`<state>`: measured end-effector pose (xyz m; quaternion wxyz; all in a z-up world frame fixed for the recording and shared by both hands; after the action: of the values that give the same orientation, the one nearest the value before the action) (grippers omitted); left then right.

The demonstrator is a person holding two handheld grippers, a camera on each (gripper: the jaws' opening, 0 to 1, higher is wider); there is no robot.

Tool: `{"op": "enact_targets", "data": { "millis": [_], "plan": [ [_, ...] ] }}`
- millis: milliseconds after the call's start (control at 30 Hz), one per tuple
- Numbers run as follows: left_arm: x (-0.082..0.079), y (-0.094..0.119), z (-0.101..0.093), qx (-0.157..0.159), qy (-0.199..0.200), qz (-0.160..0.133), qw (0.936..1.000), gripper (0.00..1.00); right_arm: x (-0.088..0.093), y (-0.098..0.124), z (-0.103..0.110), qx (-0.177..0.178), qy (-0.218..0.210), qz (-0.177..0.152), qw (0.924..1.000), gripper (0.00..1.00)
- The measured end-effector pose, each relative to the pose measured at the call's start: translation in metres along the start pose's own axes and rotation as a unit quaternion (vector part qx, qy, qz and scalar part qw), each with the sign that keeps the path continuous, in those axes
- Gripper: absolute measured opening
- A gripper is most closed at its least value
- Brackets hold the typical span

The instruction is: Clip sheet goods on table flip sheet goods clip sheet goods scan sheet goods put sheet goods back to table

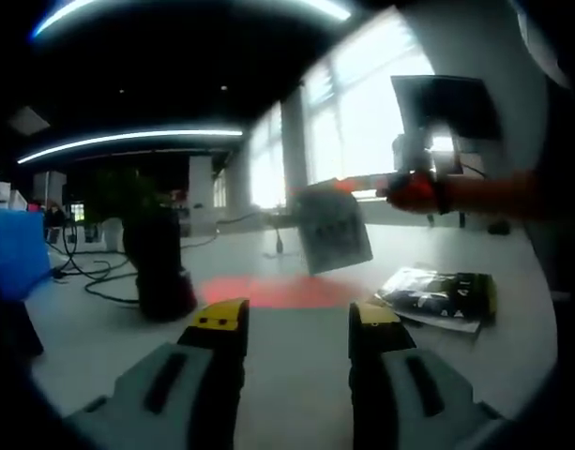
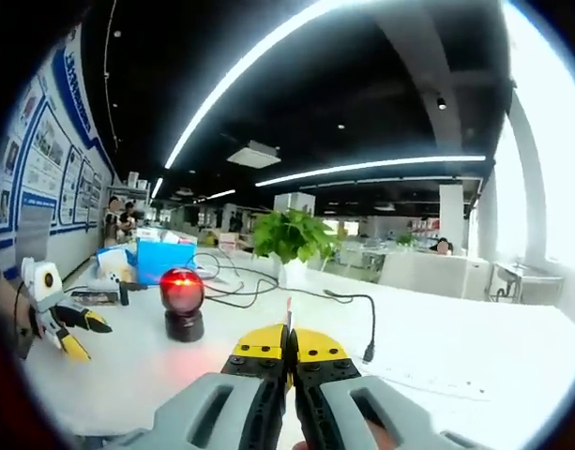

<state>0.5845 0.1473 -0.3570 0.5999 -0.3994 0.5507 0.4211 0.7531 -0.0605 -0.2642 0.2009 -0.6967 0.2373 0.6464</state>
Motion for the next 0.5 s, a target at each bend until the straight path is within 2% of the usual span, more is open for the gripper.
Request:
{"op": "enact_targets", "data": {
  "millis": [300,400,500],
  "plan": [
    [-0.001,0.001,-0.003,0.000,-0.005,-0.001,1.0000,0.35,0.010,0.003,-0.029,0.022,-0.009,0.012,0.9997,0.00],
    [-0.001,0.000,-0.003,0.000,-0.005,-0.001,1.0000,0.35,0.012,0.000,-0.039,0.015,-0.007,0.020,0.9996,0.00],
    [-0.001,-0.001,-0.004,0.000,-0.007,0.000,1.0000,0.35,0.016,-0.009,-0.047,-0.007,-0.015,0.032,0.9993,0.00]
  ]
}}
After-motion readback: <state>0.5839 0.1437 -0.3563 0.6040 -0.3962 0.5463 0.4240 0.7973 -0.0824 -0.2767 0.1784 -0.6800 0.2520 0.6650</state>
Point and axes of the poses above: the point that each gripper's makers call its tool centre point, and the gripper's own axes: y roughly backward along the fingers, z roughly to its left, x roughly out of its underside, the point moved 1 cm from there along y, roughly backward along the fingers, and after that the axes turned 11 degrees about -x, right-handed, at the moved point
